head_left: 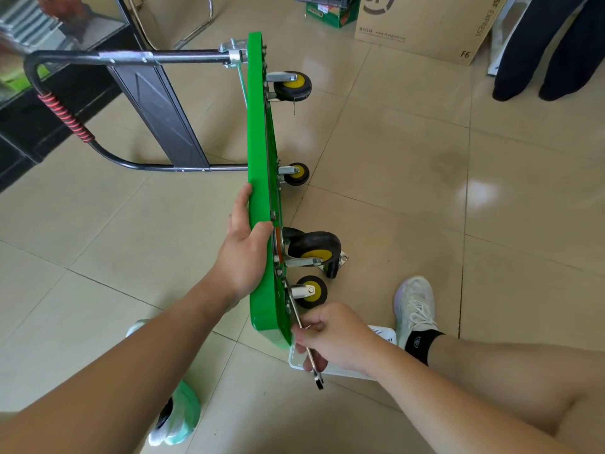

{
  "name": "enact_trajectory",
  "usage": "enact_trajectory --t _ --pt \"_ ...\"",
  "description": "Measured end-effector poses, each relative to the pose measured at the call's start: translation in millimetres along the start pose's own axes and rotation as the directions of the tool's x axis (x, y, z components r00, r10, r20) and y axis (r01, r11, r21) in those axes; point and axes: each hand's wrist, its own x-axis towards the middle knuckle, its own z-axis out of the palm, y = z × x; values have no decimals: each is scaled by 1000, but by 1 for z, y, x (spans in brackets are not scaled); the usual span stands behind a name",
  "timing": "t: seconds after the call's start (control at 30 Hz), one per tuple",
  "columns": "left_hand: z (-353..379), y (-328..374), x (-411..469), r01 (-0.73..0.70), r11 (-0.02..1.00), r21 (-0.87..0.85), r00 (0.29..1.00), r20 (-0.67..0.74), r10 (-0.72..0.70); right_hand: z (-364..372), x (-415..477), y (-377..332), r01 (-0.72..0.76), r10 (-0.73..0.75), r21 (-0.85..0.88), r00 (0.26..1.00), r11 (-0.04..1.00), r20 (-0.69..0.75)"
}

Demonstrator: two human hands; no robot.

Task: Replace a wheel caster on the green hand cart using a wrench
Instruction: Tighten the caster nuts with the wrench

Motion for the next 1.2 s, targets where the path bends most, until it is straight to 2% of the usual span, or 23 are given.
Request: enact_trajectory --t 0.43,0.5,0.63,0.73,0.8,0.97,1.13,1.2 --pt "0 -3 2 -1 1000 -3 1000 11 1 1 -1 -25 -48 34 227 997 973 66" --pt "0 -4 3 -6 1000 0 1000 7 6 1 3 -23 -49 36 174 997 984 74" --pt "0 -7 4 -10 1000 -8 1000 6 10 2 23 -7 -48 49 -41 998 998 32" --pt "-1 -9 5 -13 1000 -18 1000 1 13 2 49 5 61 -74 -251 996 966 -44" --pt "0 -10 6 -13 1000 -23 1000 -4 12 0 66 10 99 -132 -322 988 941 -82" --pt "1 -10 7 -15 1000 -20 1000 -5 15 -14 68 25 123 -187 -389 974 913 -130" --pt "1 -8 6 -20 1000 -14 1000 2 20 -16 23 28 -2 -52 -350 988 937 -143" --pt "1 -7 5 -20 1000 -9 1000 -1 20 -13 12 22 -17 -13 -241 992 970 -124"
